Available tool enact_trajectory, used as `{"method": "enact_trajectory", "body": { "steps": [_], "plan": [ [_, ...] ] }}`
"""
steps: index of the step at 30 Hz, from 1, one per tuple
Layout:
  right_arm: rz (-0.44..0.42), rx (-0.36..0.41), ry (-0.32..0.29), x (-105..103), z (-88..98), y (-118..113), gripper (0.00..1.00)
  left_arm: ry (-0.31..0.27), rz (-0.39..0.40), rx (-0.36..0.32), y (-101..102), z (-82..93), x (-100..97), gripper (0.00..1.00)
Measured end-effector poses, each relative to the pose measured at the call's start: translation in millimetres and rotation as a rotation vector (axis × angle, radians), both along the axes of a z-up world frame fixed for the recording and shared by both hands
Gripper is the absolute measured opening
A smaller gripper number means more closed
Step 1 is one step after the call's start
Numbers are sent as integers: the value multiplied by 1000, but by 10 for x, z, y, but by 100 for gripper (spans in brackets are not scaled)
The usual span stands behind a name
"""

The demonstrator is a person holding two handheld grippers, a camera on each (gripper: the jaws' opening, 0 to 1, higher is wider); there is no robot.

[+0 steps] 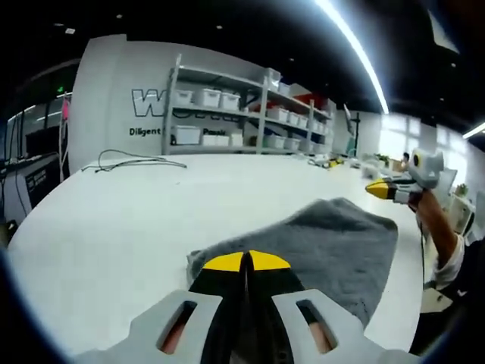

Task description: Open the folded towel by lifting each exposed corner and separating the folded layers until the towel lies flat within the target outline without major curled edges

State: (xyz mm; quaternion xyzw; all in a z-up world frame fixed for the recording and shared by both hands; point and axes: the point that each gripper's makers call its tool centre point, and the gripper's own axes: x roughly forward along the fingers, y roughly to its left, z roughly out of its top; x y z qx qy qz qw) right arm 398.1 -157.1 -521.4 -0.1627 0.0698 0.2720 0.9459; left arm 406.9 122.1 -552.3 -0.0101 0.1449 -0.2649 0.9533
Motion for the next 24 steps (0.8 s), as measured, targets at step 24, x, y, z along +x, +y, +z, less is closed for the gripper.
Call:
{"method": "enact_trajectory", "body": {
  "steps": [24],
  "plan": [
    [46, -178, 21, 217, -240, 302, 0, -9, 16, 93, -11, -83, -43, 1]
  ]
}}
